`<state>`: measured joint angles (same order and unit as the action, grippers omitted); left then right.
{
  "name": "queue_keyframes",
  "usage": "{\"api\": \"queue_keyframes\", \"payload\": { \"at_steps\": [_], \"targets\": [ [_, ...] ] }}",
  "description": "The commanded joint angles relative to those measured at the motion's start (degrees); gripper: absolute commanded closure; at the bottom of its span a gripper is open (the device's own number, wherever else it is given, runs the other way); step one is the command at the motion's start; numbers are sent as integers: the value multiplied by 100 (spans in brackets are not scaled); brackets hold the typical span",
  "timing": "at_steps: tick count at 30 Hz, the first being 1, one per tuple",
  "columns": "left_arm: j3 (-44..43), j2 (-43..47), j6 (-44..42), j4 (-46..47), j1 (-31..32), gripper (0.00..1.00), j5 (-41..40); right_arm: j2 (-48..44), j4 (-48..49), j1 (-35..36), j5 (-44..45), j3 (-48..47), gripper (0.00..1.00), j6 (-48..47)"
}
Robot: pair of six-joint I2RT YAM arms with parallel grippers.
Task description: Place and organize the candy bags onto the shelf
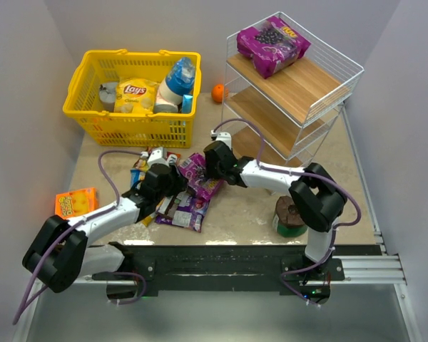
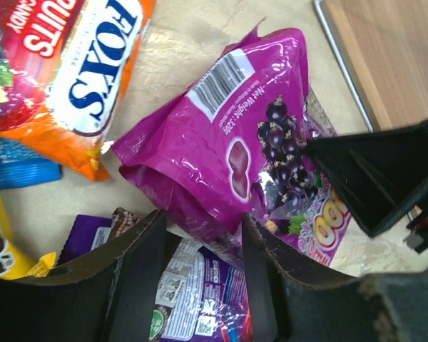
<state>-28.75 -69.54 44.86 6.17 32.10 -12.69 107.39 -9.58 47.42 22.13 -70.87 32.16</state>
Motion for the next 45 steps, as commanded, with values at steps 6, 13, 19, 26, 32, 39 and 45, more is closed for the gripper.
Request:
{"api": "queue_keyframes", "payload": {
  "at_steps": [6,13,19,26,32,39,45],
  "targets": [
    [54,-411,-373,1316,-81,47,293,-781,167,398,-1659,1294,55,922],
    [-481,-1184,-795,1853,-107,47,1110,-1299,-183,1015,-1230,1304,55,1275],
    [-903,-852,-988,1127,-107,41,778,-1739,-834,1024,-61,1076,47,1328],
    [-1142,-52,-375,-1010,-116,21,-110,-1740,-1081,1024,406,672,41,1082],
    [-176,1125,1145,-1453,24,14,-41,-1415,-1116,998,951,215,40,845],
    [335,1795,1561,-1321,130,16,143,-765,-352,463,372,-312,46,309],
    [590,1470,1912,-706,288,19,653,-79,114,198,-261,-436,52,18]
  ]
}}
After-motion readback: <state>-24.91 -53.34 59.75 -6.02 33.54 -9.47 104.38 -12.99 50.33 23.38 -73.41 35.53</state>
